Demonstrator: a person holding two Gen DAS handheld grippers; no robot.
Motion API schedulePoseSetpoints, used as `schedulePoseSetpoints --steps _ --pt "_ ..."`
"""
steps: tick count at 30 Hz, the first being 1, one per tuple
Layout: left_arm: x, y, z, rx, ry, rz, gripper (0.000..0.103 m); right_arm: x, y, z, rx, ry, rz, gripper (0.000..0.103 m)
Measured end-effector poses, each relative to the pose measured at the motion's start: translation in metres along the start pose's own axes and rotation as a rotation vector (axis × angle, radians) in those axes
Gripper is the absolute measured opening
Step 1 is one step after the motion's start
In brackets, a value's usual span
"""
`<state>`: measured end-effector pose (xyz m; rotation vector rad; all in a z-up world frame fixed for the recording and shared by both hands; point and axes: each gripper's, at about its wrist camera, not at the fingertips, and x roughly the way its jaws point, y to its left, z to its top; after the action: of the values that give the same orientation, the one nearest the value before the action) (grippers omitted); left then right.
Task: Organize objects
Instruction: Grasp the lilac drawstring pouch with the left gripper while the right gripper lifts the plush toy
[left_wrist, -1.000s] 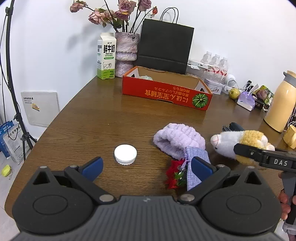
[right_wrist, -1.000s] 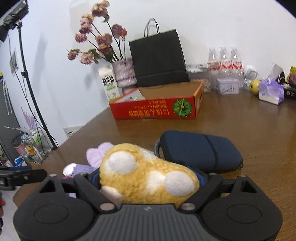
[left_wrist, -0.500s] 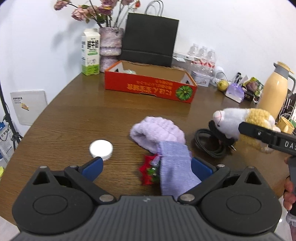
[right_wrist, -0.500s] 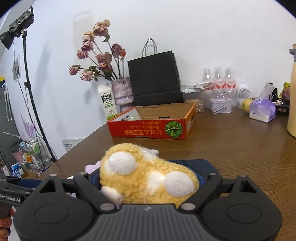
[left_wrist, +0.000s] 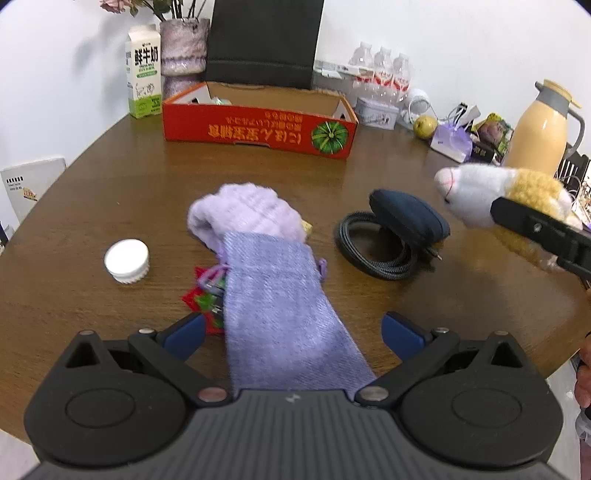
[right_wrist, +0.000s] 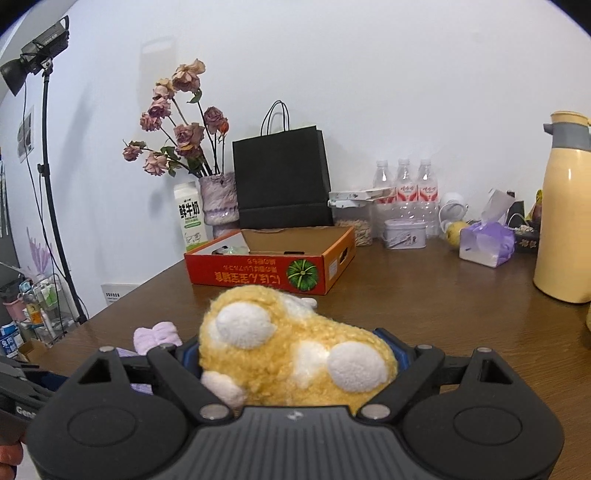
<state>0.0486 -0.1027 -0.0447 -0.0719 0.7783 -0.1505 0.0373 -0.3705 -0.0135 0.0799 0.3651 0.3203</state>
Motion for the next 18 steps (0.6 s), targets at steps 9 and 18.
schedulePoseSetpoints --steps 9,18 --pt "0.02 -0.015 -0.003 -0.026 0.05 0.037 0.103 -0.008 -0.001 -0.001 -0.031 -0.033 0.014 0.089" --pt "0.035 -0.021 -0.009 -0.039 0.09 0.09 0.103 -0.008 0.003 -0.004 -0.049 -0.04 0.024 0.089"
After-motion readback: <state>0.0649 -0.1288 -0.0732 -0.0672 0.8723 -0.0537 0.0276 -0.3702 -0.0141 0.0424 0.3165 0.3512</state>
